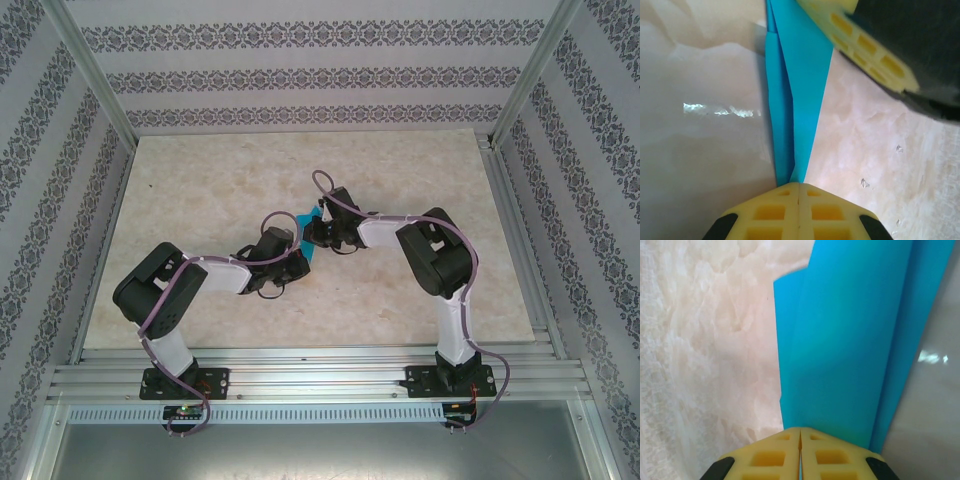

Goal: Fold a paper plane with a square sheet of paper (fold left side to right side)
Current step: Fold the wing for the fifth time at the center of the table.

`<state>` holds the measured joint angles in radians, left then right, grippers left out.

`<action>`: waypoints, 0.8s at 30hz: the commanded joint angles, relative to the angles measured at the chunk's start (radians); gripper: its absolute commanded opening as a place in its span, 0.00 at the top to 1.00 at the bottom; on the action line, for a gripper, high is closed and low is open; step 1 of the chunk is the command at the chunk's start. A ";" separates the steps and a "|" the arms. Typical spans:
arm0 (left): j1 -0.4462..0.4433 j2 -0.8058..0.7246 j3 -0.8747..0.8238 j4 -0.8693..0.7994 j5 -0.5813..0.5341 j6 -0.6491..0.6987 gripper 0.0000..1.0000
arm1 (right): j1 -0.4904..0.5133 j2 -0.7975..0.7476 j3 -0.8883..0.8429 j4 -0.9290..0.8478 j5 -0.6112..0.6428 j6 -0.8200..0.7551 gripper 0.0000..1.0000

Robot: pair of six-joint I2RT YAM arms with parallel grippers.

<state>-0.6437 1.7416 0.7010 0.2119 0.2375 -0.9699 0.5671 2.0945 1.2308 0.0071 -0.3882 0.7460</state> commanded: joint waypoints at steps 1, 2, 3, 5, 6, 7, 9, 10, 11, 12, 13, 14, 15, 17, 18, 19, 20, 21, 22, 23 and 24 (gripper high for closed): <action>-0.017 0.038 -0.078 -0.215 -0.021 0.004 1.00 | -0.045 0.041 0.047 0.008 0.052 -0.054 0.91; -0.019 0.038 -0.080 -0.212 -0.020 0.002 1.00 | -0.051 0.046 0.056 0.004 0.051 -0.057 0.90; -0.019 0.038 -0.082 -0.210 -0.019 -0.001 1.00 | -0.054 0.051 0.065 0.002 0.047 -0.062 0.90; -0.019 0.039 -0.087 -0.210 -0.016 -0.004 1.00 | -0.064 0.064 0.093 -0.021 0.048 -0.076 0.90; -0.020 0.038 -0.090 -0.208 -0.018 -0.006 1.00 | -0.068 0.070 0.100 -0.029 0.051 -0.080 0.90; -0.020 0.037 -0.093 -0.206 -0.015 -0.012 1.00 | -0.074 0.077 0.110 -0.034 0.051 -0.080 0.90; -0.021 0.031 -0.098 -0.207 -0.013 -0.013 1.00 | -0.088 0.096 0.127 -0.038 0.042 -0.079 0.90; -0.020 0.026 -0.103 -0.205 -0.015 -0.015 1.00 | -0.094 0.105 0.139 -0.045 0.042 -0.081 0.90; -0.020 0.020 -0.108 -0.203 -0.018 -0.016 1.00 | -0.100 0.114 0.150 -0.054 0.041 -0.086 0.90; -0.020 0.016 -0.113 -0.200 -0.019 -0.018 1.00 | -0.103 0.121 0.162 -0.058 0.044 -0.089 0.90; -0.020 0.012 -0.116 -0.196 -0.018 -0.021 1.00 | -0.106 0.131 0.175 -0.065 0.043 -0.091 0.90; -0.020 0.011 -0.116 -0.199 -0.015 -0.021 1.00 | -0.108 0.141 0.189 -0.070 0.038 -0.092 0.90; -0.022 0.009 -0.117 -0.202 -0.015 -0.021 1.00 | -0.110 0.147 0.199 -0.074 0.037 -0.094 0.90; -0.023 0.003 -0.121 -0.201 -0.014 -0.021 1.00 | -0.116 0.150 0.212 -0.072 0.042 -0.103 0.90; -0.024 0.000 -0.123 -0.201 -0.016 -0.021 1.00 | -0.120 0.150 0.218 -0.074 0.046 -0.100 0.90; -0.024 -0.001 -0.123 -0.201 -0.016 -0.022 1.00 | -0.127 0.154 0.232 -0.085 0.040 -0.095 0.90; -0.024 -0.002 -0.124 -0.203 -0.016 -0.022 1.00 | -0.132 0.153 0.241 -0.087 0.033 -0.089 0.90; -0.024 -0.003 -0.120 -0.203 -0.015 -0.023 1.00 | -0.136 0.148 0.243 -0.085 0.032 -0.086 0.89; -0.025 -0.004 -0.126 -0.203 -0.015 -0.024 1.00 | -0.138 0.136 0.240 -0.079 0.034 -0.086 0.89; -0.025 -0.005 -0.128 -0.200 -0.015 -0.025 1.00 | -0.138 0.125 0.237 -0.077 0.036 -0.087 0.89; -0.026 -0.007 -0.129 -0.201 -0.015 -0.028 1.00 | -0.138 0.117 0.239 -0.078 0.034 -0.091 0.89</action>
<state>-0.6445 1.7008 0.6384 0.2501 0.2264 -0.9787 0.4500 2.2181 1.4448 -0.0830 -0.4004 0.6781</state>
